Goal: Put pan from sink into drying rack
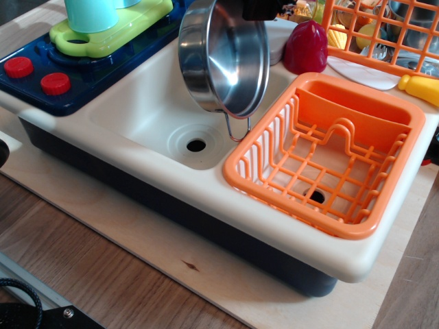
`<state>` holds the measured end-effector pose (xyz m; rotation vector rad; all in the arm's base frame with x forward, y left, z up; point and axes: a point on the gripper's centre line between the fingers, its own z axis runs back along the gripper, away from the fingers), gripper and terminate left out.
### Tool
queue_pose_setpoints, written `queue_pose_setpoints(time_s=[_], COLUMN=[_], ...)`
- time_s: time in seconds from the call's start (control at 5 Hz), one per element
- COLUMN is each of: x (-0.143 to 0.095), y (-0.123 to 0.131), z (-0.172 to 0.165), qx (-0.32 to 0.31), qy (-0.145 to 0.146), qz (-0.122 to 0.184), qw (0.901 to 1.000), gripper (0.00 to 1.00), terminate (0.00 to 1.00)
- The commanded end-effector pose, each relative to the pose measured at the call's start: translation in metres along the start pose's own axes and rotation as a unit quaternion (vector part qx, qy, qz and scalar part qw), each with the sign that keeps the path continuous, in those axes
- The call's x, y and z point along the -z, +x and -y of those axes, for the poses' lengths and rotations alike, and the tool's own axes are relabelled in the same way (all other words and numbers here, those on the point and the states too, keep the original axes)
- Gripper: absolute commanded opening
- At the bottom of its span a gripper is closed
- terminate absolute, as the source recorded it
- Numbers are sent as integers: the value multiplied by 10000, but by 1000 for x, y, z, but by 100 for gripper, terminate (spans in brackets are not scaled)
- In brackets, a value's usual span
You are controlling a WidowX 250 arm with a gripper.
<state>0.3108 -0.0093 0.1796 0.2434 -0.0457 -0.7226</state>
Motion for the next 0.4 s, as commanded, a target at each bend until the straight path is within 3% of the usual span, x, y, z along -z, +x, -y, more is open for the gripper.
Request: queue_pose_setpoints(time_s=[0.0,0.2], x=[-45,-56], y=[6,12], z=[12,10], qx=[-448,-364], qy=[274,452], qz=[448,312], qw=[9976,9978], gripper=[0,0], terminate=[0,100])
